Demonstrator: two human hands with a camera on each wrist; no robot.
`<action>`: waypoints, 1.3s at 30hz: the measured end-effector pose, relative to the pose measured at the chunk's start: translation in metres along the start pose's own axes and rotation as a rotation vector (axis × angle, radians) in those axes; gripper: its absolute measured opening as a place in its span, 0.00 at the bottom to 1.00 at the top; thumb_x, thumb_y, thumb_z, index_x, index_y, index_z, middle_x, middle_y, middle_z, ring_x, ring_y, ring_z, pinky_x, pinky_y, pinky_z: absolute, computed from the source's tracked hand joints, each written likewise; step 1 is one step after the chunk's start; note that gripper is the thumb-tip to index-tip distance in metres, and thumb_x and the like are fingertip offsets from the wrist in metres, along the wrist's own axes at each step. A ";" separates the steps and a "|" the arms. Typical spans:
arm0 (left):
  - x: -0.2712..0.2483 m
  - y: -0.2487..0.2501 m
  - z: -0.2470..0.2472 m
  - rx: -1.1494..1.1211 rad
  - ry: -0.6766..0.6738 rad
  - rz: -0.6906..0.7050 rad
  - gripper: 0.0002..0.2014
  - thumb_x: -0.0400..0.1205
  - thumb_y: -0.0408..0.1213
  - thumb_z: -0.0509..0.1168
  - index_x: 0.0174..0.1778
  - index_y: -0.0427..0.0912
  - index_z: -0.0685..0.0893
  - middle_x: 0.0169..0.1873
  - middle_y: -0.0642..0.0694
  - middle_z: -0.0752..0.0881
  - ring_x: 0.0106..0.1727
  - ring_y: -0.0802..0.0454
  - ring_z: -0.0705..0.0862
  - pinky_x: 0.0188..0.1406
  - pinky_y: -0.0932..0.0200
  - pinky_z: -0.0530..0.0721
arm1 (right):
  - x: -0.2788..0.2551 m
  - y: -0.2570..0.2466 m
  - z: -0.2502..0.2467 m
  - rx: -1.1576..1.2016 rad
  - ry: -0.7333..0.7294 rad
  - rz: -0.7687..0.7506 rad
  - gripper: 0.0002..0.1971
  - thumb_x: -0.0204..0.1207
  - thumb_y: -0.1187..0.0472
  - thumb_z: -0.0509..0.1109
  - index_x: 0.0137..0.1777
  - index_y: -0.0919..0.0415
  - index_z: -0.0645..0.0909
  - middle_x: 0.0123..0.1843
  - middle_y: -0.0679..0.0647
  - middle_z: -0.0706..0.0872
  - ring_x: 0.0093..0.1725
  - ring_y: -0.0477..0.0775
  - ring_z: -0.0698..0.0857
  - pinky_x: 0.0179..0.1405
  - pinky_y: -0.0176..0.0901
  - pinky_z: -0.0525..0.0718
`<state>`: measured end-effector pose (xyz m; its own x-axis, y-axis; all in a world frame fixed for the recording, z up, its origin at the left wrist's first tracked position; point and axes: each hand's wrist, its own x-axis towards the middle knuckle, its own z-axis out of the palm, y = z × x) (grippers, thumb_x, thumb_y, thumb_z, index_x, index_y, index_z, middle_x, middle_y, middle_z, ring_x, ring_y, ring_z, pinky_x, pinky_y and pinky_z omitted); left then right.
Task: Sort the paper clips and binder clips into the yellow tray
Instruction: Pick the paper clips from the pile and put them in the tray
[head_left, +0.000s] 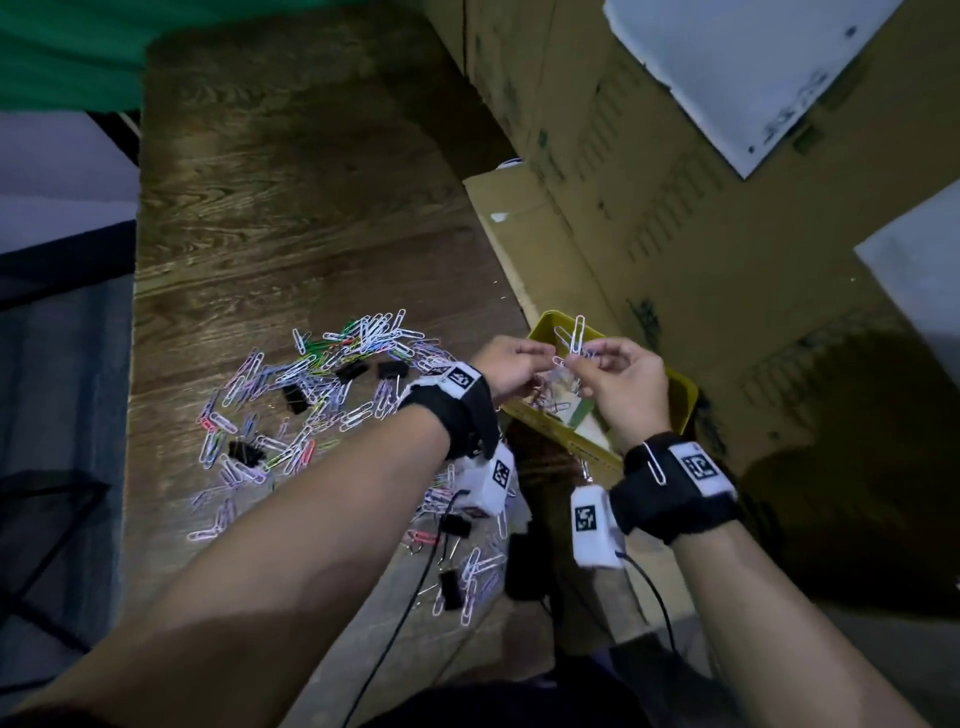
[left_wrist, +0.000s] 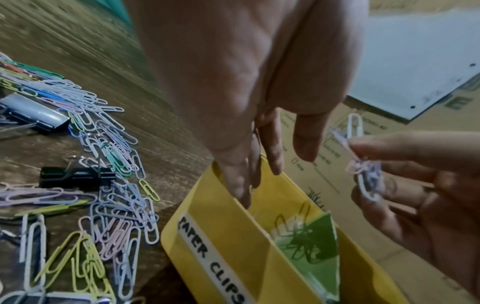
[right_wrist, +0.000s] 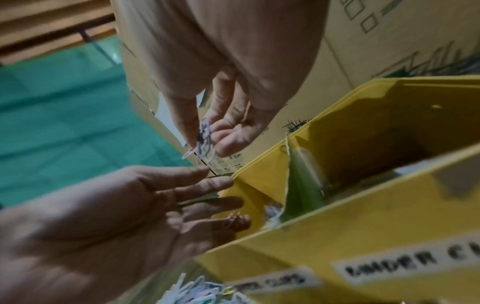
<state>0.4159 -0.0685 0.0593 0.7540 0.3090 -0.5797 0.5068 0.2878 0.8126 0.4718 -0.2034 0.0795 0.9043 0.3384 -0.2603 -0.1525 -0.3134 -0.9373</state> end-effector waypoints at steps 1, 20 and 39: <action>0.001 -0.002 -0.002 0.037 -0.005 -0.003 0.10 0.74 0.32 0.70 0.50 0.41 0.87 0.33 0.46 0.85 0.38 0.48 0.78 0.43 0.53 0.73 | 0.010 0.004 0.000 -0.098 0.016 -0.012 0.09 0.68 0.65 0.79 0.38 0.53 0.82 0.33 0.54 0.86 0.30 0.50 0.84 0.35 0.42 0.85; -0.095 -0.059 -0.125 0.215 0.072 0.071 0.09 0.77 0.33 0.68 0.52 0.46 0.85 0.46 0.42 0.90 0.44 0.46 0.87 0.42 0.51 0.86 | -0.043 0.009 0.065 -0.621 -0.587 -0.348 0.07 0.76 0.59 0.71 0.53 0.53 0.86 0.46 0.48 0.88 0.43 0.48 0.85 0.49 0.44 0.85; -0.159 -0.193 -0.189 0.961 0.287 0.142 0.20 0.76 0.44 0.68 0.63 0.45 0.75 0.60 0.48 0.75 0.50 0.49 0.82 0.54 0.50 0.84 | -0.142 0.106 0.172 -1.228 -0.756 -0.469 0.15 0.80 0.62 0.64 0.64 0.63 0.78 0.69 0.59 0.72 0.69 0.62 0.74 0.60 0.58 0.81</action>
<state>0.1188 -0.0017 -0.0165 0.7687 0.5261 -0.3638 0.6372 -0.5811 0.5062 0.2588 -0.1318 -0.0228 0.3054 0.8573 -0.4144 0.8449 -0.4447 -0.2973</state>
